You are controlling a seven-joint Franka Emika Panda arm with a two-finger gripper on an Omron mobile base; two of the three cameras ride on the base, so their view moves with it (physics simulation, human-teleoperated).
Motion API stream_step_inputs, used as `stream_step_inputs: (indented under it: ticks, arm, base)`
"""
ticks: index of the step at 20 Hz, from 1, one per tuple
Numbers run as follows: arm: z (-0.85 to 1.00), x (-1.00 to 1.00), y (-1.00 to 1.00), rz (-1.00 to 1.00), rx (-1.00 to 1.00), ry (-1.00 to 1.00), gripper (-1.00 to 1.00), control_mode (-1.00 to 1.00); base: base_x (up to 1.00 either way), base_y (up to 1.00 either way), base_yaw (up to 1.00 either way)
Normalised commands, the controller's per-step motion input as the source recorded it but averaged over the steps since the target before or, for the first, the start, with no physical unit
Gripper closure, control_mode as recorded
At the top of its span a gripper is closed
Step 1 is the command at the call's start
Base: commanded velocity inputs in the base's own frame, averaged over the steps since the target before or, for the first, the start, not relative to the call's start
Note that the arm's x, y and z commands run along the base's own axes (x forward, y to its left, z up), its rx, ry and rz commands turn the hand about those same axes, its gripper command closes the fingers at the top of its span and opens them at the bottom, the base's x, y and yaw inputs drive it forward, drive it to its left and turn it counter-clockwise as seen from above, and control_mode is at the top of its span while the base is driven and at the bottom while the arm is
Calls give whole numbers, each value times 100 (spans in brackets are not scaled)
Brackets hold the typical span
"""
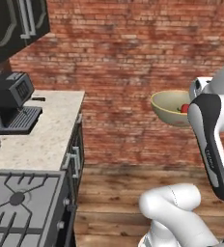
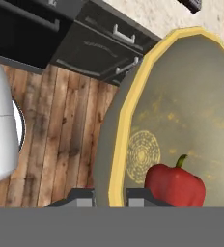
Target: Pick the bell pepper from the sink and place it in the bowl. Then pick the bowl and place it in the microwave. Then close the microwave door and press the start button.
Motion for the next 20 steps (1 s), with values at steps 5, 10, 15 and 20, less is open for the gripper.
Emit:
stream_step_inputs:
  ticks: [5,10,15,20]
  arm:
    - [0,0,0,0,0,0,100,100]
    - [0,0,0,0,0,0,100,100]
    - [0,0,0,0,0,0,100,100]
    - [0,0,0,0,0,0,100,100]
  base:
    - [27,0,54]
    - [37,0,52]
    - [14,0,52]
    - [0,27,51]
